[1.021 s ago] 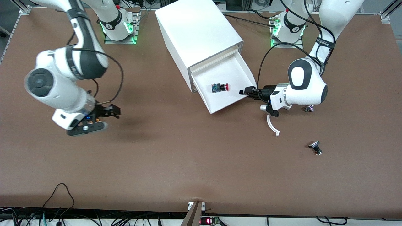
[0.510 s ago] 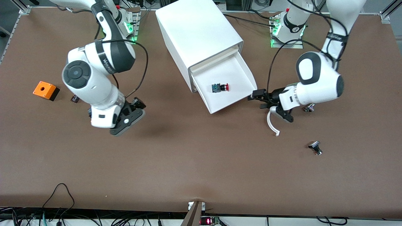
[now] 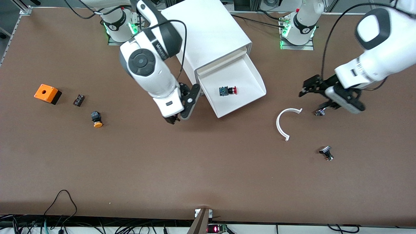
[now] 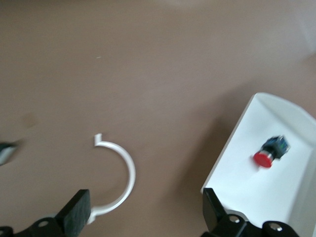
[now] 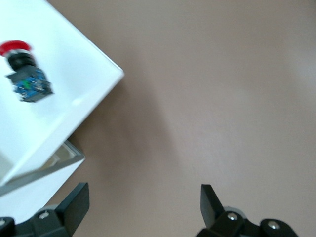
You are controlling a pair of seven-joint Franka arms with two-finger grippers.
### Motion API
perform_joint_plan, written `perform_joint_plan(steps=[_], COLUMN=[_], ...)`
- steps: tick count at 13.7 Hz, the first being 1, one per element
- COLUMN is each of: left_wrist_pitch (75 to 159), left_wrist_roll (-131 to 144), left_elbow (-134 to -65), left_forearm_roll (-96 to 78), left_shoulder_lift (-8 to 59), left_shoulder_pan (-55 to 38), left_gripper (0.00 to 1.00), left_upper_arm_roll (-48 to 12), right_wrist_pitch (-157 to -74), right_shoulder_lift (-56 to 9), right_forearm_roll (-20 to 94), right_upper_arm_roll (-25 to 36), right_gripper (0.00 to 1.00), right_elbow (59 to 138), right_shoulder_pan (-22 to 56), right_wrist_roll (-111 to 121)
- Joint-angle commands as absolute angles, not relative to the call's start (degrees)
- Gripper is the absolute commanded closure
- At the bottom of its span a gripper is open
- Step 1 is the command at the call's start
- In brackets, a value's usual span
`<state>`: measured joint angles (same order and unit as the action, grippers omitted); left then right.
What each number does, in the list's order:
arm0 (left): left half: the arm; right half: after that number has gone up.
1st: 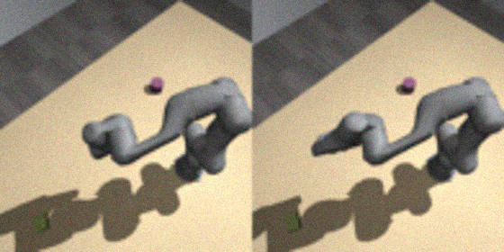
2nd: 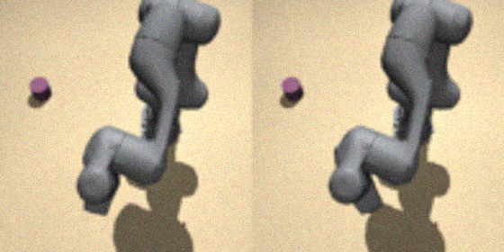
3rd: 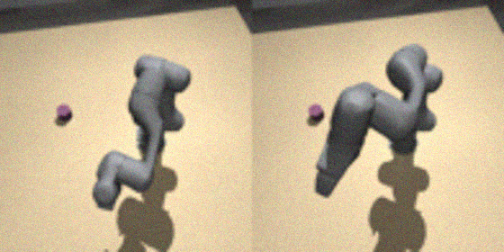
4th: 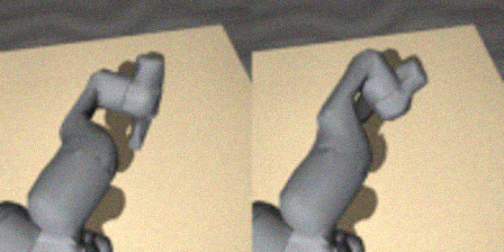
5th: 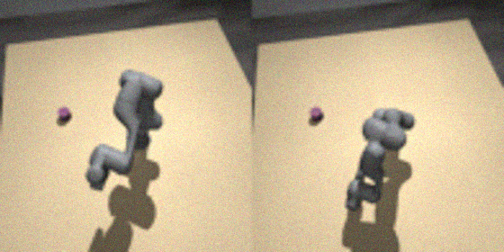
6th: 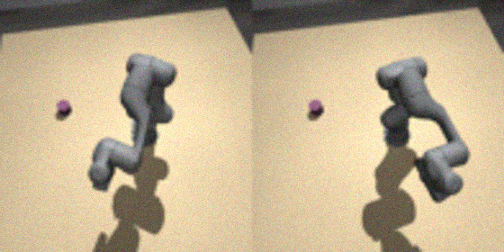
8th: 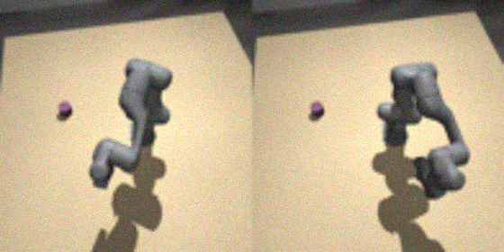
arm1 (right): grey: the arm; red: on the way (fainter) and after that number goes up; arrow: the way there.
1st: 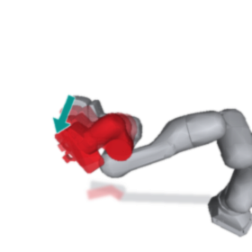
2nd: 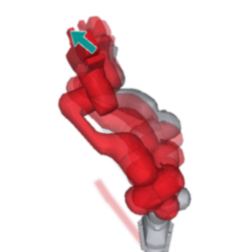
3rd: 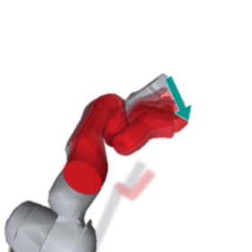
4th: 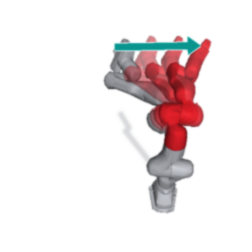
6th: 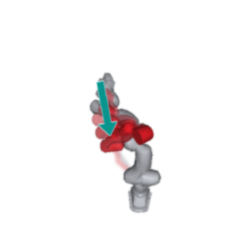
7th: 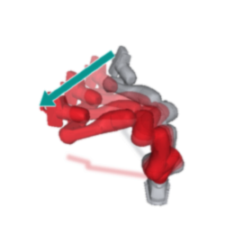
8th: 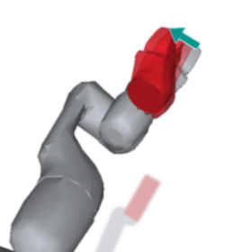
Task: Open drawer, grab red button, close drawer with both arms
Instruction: 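Move the right gripper over the red button while the left gripper withdraws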
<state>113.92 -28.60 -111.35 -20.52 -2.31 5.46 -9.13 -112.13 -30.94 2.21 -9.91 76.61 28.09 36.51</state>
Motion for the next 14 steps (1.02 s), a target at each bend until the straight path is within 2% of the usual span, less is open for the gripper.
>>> perform_joint_plan(steps=[1,5,10,12,14], left_wrist_pitch=[106.81,100.12,98.09,98.09,97.65], left_wrist_roll=[-27.78,-21.30,-12.33,-11.34,-10.82], left_elbow=[-103.56,-98.62,-98.53,-98.44,-98.44], left_forearm_roll=[-9.98,2.97,3.86,4.22,4.13], left_shoulder_lift=[-1.76,-1.67,-1.41,-1.41,-1.41], left_shoulder_pan=[5.54,5.28,3.78,3.52,3.25], left_gripper=[0.00,0.00,0.00,0.00,0.00], left_upper_arm_roll=[-8.70,-7.66,-5.54,-5.54,-5.45], right_wrist_pitch=[-109.78,-110.38,-115.21,-116.71,-117.77], right_shoulder_lift=[-35.85,-37.26,-42.96,-45.25,-46.14], right_forearm_roll=[2.38,2.29,2.29,2.37,2.46], right_upper_arm_roll=[-11.25,-8.54,-7.04,-3.10,-1.76], right_gripper=[0.00,0.00,0.00,0.00,0.00], right_elbow=[69.79,69.70,67.59,67.06,67.06], right_shoulder_pan=[30.48,35.93,40.24,45.15,47.63], right_wrist_roll=[43.32,43.33,42.89,42.10,40.53])
